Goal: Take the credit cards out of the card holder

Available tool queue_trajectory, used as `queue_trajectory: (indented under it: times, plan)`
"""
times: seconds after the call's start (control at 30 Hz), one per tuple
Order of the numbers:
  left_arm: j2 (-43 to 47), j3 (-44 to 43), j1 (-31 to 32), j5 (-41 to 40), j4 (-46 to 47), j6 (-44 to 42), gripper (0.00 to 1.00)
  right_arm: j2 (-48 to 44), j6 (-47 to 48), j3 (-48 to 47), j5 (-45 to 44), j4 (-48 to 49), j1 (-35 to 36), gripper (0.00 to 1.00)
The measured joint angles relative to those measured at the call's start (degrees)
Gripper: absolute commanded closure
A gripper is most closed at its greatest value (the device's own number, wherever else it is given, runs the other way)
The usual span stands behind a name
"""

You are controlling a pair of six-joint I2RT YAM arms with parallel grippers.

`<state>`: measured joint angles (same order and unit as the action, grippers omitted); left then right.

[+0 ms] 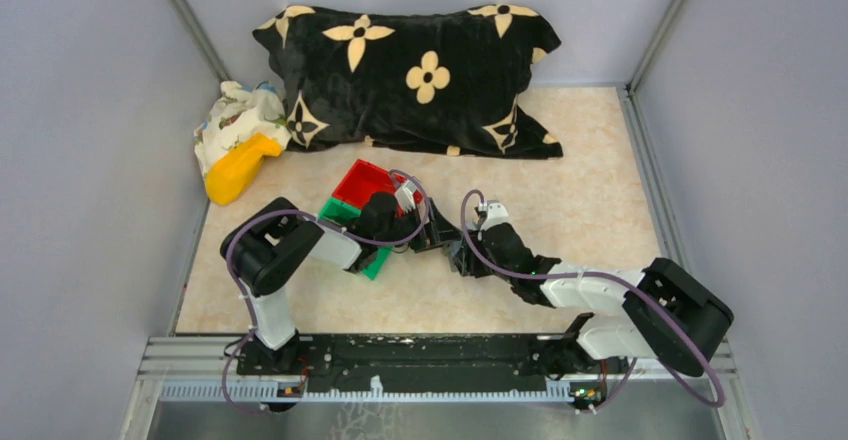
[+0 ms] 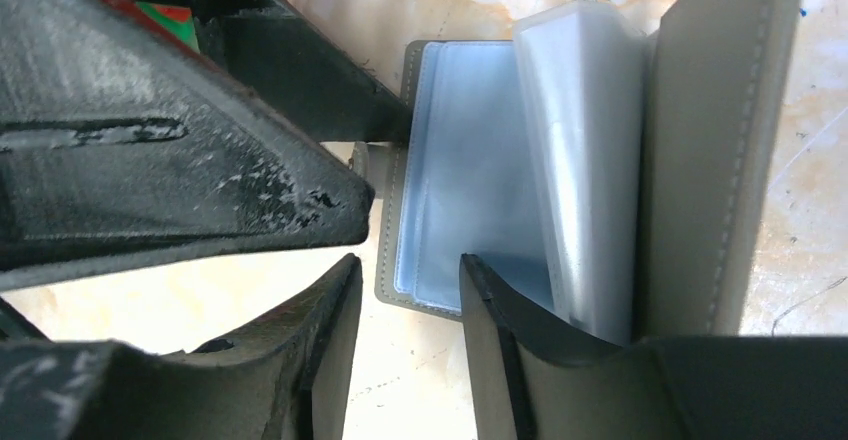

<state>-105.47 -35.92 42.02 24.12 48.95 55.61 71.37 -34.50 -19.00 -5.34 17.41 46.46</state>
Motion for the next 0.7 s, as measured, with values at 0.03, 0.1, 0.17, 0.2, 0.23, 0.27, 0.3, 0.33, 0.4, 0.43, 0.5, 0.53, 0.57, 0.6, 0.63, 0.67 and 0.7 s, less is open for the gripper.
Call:
queue_trajectory:
  times: [0.03, 0.1, 0.17, 0.2, 0.23, 0.27, 0.3, 0.33, 0.4, 0.43, 0.5, 0.53, 0.57, 0.6, 0.63, 0.67, 0.7]
  plan:
    - [-0.13, 0.13, -0.24, 0.22, 0.39, 0.33, 0.03, -0.09, 0.59, -0.33, -0.94, -0.52, 0.7, 0.57]
    - [-0.22, 0.44, -0.74, 0.85, 1.05, 0.76, 0.03, -0.09, 1.77, -1.07, -3.37, -2.03, 2.19, 0.57]
    - [-0.22, 0.7, -1.05, 1.11, 1.51, 1.16, 0.03, 0.07, 2.73, -2.05, -6.25, -3.93, 3.85, 0.57]
    - [-0.22, 0.87, -1.18, 1.27, 1.68, 1.33, 0.04, 0.42, 3.19, -2.78, -8.13, -5.25, 4.81, 0.57]
    - [-0.22, 0.98, -1.31, 1.4, 1.75, 1.46, 0.04, 0.85, 3.52, -3.56, -9.86, -6.4, 5.68, 0.57]
    - [-0.22, 1.07, -1.42, 1.49, 1.81, 1.62, 0.04, 1.49, 3.91, -4.57, -12.2, -7.89, 6.84, 0.57]
    - [-0.22, 1.18, -1.6, 1.6, 1.95, 1.79, 0.04, 2.1, 4.13, -5.53, -14.64, -9.27, 8.13, 0.57]
    - [-0.22, 1.27, -1.73, 1.79, 2.1, 1.81, 0.04, 2.6, 4.44, -6.23, -16.48, -10.45, 9.18, 0.57]
    - [-0.22, 1.33, -1.95, 2.08, 2.21, 1.81, 0.04, 3.23, 4.81, -7.28, -20.26, -12.94, 11.32, 0.57]
    - [-0.22, 1.4, -2.01, 2.12, 2.29, 1.81, 0.04, 3.39, 4.92, -7.54, -21.73, -13.88, 11.98, 0.57]
    - [-0.22, 1.53, -2.14, 2.27, 2.49, 1.84, 0.04, 3.63, 4.94, -7.87, -24.7, -15.76, 12.83, 0.57]
    - [-0.22, 1.55, -2.23, 2.34, 2.49, 1.84, 0.04, 3.8, 4.98, -8.11, -25.62, -16.52, 12.98, 0.57]
    - [-0.22, 1.57, -2.29, 2.43, 2.51, 1.84, 0.04, 4.0, 4.98, -8.22, -26.4, -16.79, 13.05, 0.57]
    - [-0.22, 1.6, -2.36, 2.47, 2.51, 1.84, 0.04, 4.26, 4.98, -8.44, -27.21, -17.31, 13.05, 0.57]
    - [-0.22, 1.6, -2.43, 2.54, 2.51, 1.84, 0.04, 4.7, 4.98, -8.72, -28.0, -17.59, 13.05, 0.57]
    - [-0.22, 1.6, -2.45, 2.56, 2.51, 1.84, 0.04, 5.14, 5.01, -9.09, -28.41, -17.81, 13.07, 0.57]
    - [-0.22, 1.6, -2.49, 2.6, 2.51, 1.84, 0.04, 5.7, 5.03, -9.57, -28.92, -17.97, 13.14, 0.57]
